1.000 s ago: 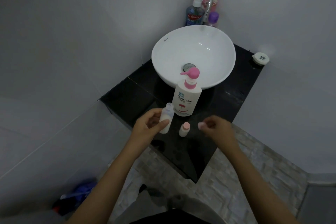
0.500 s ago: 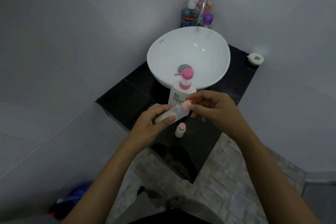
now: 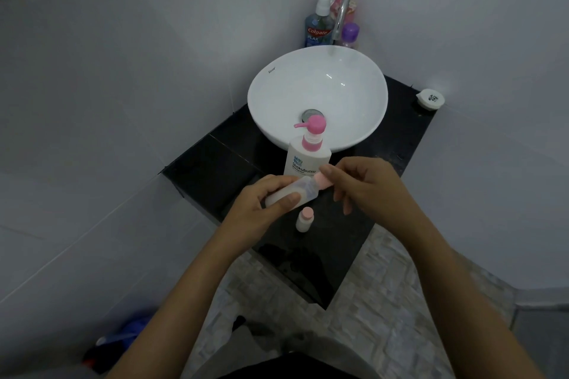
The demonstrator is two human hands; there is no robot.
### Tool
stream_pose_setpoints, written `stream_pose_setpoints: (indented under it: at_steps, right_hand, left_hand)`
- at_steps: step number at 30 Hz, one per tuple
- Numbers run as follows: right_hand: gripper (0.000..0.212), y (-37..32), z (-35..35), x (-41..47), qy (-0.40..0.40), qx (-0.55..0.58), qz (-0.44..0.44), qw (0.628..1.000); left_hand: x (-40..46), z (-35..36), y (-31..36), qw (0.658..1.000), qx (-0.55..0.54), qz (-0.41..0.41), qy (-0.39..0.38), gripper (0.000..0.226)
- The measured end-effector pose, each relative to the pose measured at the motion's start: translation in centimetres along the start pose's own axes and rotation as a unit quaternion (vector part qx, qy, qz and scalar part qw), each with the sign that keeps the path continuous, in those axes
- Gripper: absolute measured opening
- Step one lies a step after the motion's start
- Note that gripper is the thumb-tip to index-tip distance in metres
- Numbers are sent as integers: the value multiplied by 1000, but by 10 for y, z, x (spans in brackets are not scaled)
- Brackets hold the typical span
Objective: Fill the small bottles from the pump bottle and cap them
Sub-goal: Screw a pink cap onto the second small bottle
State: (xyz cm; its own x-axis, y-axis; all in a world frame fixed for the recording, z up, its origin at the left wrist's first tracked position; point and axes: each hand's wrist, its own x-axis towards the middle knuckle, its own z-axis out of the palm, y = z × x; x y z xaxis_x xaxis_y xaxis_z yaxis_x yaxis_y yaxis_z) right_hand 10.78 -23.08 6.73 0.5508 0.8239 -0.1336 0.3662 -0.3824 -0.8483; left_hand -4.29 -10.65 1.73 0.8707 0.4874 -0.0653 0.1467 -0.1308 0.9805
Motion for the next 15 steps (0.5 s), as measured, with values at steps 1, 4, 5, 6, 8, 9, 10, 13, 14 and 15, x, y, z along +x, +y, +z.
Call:
stream_pose_setpoints:
  at_steps: [1,4,5,6,8,9,10,13,14,15]
  right_hand:
    - [42,-1,0,-1,-2,-3,-4,1000]
    - [33,-2,-8,-3,-36,10,-26,999]
    - [31,-1,-9,-3,-44,13,-34,998]
    - [27,0,-9,-4,-45,15,-40,998]
    - [18,0,-3,-5,-17,4,-29,999]
    - [22,-1,2,-5,6,-9,-18,1000]
    - [30,-2,6,-5,25,-26,-9,999]
    - [34,-5,6,-6,24,-23,-16,999]
    - [28,-5,4,-7,5,-8,-29,1000]
    - [26,-5,2,-8,-11,-2,-40,999]
  left_hand:
    - [0,-1,0,1000,-1,-3,-1,25]
    - [-1,-2,1,1000,-4,-3,3,24]
    - [-1,-3,1,1000,-5,-1,5,24]
    - [-1,-3,1,1000,-4,1,6,24]
    - [-2,-3,1,1000,1,2,9,25]
    - [-2,-3,2,1000,0,1,10,26]
    - [-2,-3,2,1000,-3,-1,12,26]
    - [-4,-3,4,1000,-13,0,14,26]
    - [-4,-3,4,1000,-14,1,14,26]
    - [-5,-4,4,1000,-16,1,15,26]
